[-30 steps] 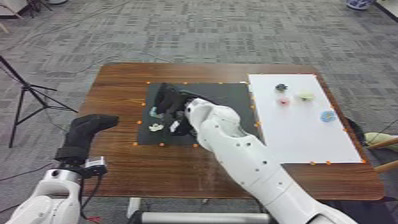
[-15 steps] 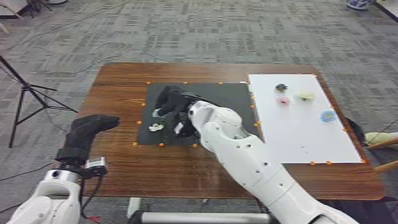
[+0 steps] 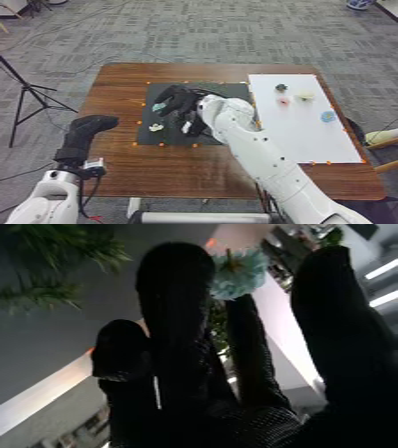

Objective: Arrange flowers

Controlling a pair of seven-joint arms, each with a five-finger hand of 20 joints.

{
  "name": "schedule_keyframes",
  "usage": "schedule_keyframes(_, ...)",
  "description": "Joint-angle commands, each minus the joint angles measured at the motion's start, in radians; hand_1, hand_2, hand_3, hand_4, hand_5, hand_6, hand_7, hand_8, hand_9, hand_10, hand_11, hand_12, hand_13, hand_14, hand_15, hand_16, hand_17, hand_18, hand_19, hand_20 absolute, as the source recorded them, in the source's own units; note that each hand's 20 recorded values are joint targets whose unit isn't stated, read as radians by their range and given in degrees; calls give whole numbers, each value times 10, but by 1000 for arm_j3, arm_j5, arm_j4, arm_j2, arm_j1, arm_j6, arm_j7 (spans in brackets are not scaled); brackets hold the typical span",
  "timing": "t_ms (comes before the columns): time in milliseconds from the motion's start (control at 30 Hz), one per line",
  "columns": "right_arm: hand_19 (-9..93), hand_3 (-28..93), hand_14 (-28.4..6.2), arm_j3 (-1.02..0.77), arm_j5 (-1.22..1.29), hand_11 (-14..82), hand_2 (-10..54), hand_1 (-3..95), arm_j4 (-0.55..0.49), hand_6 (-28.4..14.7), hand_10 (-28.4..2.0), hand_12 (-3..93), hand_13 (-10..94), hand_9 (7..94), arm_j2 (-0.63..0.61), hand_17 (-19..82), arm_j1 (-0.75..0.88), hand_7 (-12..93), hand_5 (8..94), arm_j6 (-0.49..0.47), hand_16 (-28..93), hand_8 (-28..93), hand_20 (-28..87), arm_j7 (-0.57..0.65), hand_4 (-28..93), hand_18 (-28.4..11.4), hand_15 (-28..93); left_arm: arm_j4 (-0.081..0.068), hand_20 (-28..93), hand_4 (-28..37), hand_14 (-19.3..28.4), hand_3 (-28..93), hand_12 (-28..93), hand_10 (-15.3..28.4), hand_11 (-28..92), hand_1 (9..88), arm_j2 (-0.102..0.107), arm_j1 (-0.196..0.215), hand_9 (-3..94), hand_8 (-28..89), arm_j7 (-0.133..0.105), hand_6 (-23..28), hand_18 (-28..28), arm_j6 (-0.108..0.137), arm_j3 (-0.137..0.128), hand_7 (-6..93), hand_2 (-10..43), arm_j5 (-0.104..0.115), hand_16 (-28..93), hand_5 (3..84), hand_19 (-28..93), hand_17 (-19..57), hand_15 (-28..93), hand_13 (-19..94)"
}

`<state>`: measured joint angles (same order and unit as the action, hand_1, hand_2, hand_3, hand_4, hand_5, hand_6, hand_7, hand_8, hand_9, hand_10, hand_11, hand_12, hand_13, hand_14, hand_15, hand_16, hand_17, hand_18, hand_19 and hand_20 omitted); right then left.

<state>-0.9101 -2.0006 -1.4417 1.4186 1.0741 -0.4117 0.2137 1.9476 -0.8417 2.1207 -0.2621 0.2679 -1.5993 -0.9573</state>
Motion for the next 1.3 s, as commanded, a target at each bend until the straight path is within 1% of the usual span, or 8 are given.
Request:
schedule_keyframes(33, 914, 634, -58, -42, 16, 63, -95, 353, -38, 33, -189, 99, 874, 547, -6, 523, -38, 101, 448, -142, 334, -93, 442, 14, -150, -165, 419, 14, 229, -280, 160, 742, 146, 131, 273, 241, -9, 16, 552, -117, 9, -4, 151, -9, -9, 294, -46, -2, 24, 597, 183, 26, 258, 438)
schedule_keyframes(100, 912, 637, -60, -27, 43, 63, -95, 338, -35, 30, -186, 97, 874, 542, -6, 522, -24, 98, 451, -113, 334, -93, 440, 19, -147, -167, 415, 5, 229, -279, 158, 743, 149, 127, 273, 240, -8, -7, 552, -116, 10, -5, 151, -15, 5, 294, -47, -4, 24, 597, 183, 26, 256, 439)
schedule_keyframes(233, 907, 645, -64, -22, 6, 61, -95, 317, -18, 19, -169, 95, 879, 524, 27, 524, 4, 89, 443, -130, 331, -90, 432, 5, -143, -170, 408, 1, 227, -281, 152, 746, 151, 119, 280, 240, -11, -13, 554, -118, 8, -8, 150, -22, 10, 308, -49, -7, 26, 596, 179, 27, 249, 442)
schedule_keyframes(367, 892, 660, -73, -25, -60, 51, -95, 295, -15, 19, -186, 93, 873, 481, 47, 512, 19, 78, 417, -179, 327, -84, 420, -7, -142, -180, 391, -3, 226, -282, 140, 750, 151, 106, 301, 241, -14, -27, 555, -132, 8, -16, 148, -31, 19, 345, -55, -10, 29, 592, 171, 30, 242, 449)
schedule_keyframes(600, 878, 661, -93, -18, -139, 37, -95, 246, -8, 32, -212, 92, 845, 410, 40, 489, 24, 73, 396, -190, 324, -83, 419, -32, -153, -195, 387, 2, 224, -283, 131, 750, 142, 100, 322, 242, -15, -12, 554, -154, 3, -21, 151, -27, 10, 368, -61, -6, 33, 597, 159, 28, 237, 456)
schedule_keyframes(767, 859, 649, -110, -17, -172, 28, -68, 219, -3, 33, -209, 99, 812, 358, 46, 458, 30, 73, 399, -230, 318, -83, 430, -42, -158, -212, 406, 4, 221, -283, 133, 749, 139, 101, 325, 241, -17, -7, 554, -157, 0, -21, 149, -21, 5, 367, -62, -3, 33, 599, 148, 24, 241, 455)
schedule_keyframes(1033, 812, 646, -137, -4, -140, 0, -60, 203, -38, 32, -207, 105, 739, 267, 11, 401, 3, 70, 368, -118, 285, -85, 454, -62, -164, -232, 433, 5, 222, -282, 136, 745, 135, 103, 324, 240, -14, -5, 552, -155, 1, -26, 148, -29, 1, 362, -63, -6, 31, 601, 146, 21, 248, 452)
schedule_keyframes(1300, 809, 594, -133, -17, -104, -1, -38, 205, -63, 32, -207, 103, 744, 272, -10, 406, -1, 69, 357, -53, 272, -82, 467, -61, -144, -235, 448, 2, 222, -279, 155, 745, 142, 123, 277, 239, -13, -14, 552, -137, 4, -23, 150, -34, 9, 322, -59, -8, 34, 605, 150, 15, 244, 441)
